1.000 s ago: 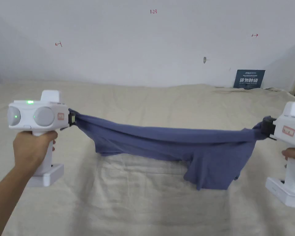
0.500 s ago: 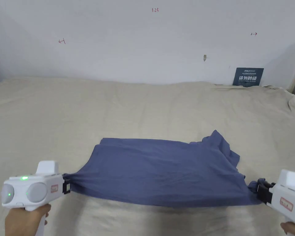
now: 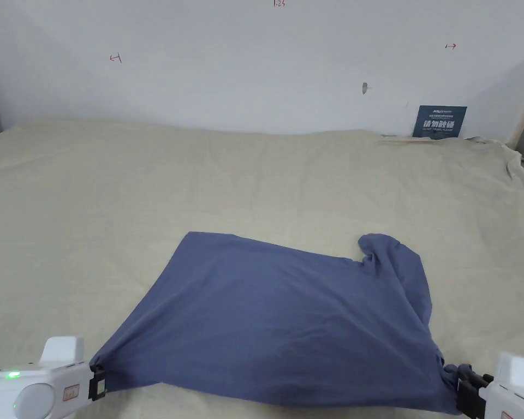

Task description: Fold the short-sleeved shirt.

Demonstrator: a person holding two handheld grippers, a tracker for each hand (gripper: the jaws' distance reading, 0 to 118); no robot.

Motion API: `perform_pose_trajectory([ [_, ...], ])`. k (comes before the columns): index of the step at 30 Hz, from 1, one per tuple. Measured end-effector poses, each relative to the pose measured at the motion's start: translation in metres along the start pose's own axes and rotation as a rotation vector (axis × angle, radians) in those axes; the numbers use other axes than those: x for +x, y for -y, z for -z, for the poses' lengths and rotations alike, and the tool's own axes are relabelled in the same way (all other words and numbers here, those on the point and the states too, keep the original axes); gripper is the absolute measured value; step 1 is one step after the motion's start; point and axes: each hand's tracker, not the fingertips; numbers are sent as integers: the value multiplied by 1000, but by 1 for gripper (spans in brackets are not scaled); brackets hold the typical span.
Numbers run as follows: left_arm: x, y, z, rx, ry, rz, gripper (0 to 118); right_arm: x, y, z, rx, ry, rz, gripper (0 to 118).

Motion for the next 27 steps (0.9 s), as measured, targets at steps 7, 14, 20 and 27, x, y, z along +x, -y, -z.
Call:
perform_pose_trajectory([
  [7,-4,32,-7,-68,-20,8,2,3,28,-5,-83,32,-2,6],
  [14,-2,43,16,-151,-42,-31,2,0,42,22,-198,90,-27,6],
  [20,8,37,10,-152,-63,-40,40,-10,39,16,-210,97,-19,30],
  [27,27,7,-21,-23,-23,-22,109,-16,7,-16,-50,74,-45,90],
])
